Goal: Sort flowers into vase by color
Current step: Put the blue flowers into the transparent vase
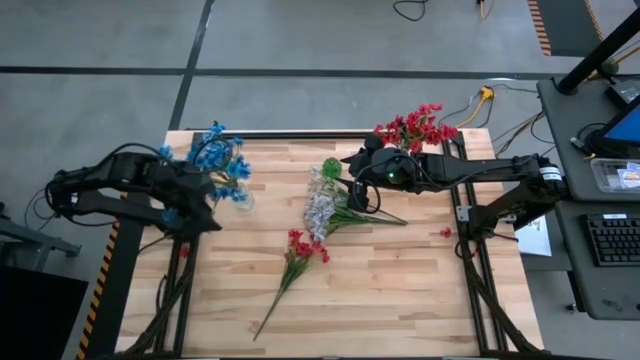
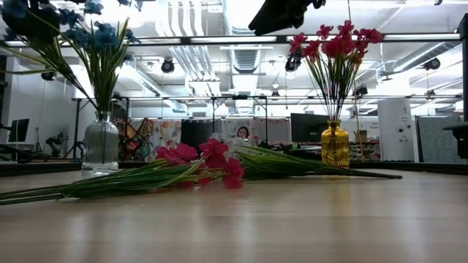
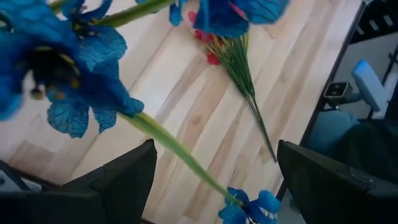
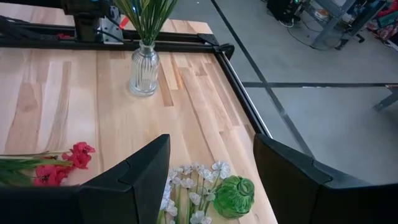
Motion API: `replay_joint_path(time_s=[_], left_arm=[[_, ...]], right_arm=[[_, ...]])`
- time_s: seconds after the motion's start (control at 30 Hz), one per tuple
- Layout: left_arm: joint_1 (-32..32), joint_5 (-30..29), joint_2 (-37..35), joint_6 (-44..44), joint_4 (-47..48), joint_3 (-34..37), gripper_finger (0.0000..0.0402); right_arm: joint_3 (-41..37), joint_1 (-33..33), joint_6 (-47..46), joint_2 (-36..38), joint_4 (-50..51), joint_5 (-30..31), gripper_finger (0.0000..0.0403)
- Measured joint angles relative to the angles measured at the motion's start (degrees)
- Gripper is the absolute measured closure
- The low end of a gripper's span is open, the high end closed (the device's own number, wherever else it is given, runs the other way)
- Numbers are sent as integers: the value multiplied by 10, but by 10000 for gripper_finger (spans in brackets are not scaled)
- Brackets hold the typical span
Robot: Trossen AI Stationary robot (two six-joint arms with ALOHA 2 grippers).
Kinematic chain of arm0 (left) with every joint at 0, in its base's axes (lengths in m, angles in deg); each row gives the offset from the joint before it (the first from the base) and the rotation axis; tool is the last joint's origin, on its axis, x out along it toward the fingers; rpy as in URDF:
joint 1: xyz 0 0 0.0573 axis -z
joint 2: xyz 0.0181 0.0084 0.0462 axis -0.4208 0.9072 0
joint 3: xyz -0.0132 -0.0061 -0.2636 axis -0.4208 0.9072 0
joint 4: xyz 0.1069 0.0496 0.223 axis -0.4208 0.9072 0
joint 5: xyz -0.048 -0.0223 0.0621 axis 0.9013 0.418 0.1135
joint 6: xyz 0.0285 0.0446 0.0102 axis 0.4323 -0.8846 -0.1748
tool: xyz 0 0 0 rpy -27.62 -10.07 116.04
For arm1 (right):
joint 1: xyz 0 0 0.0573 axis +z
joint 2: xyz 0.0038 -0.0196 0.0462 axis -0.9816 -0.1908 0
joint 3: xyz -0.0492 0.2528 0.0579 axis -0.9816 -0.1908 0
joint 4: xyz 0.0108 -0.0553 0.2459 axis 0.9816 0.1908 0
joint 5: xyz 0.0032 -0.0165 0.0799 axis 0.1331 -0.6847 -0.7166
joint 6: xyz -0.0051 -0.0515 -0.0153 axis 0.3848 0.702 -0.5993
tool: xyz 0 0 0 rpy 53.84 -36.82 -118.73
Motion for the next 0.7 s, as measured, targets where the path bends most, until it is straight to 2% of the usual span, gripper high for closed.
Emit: replay_joint_path(time_s=[0.3,0.47,0.7], left_arm=[[0,15,24,40,0,0,82],[0,81,41,50,-2,0,82],[0,134,41,44,0,0,82]], right_arm=[[0,0,0,0,8,0,179],[0,0,2,2,9,0,179],[0,0,2,5,12,0,179]])
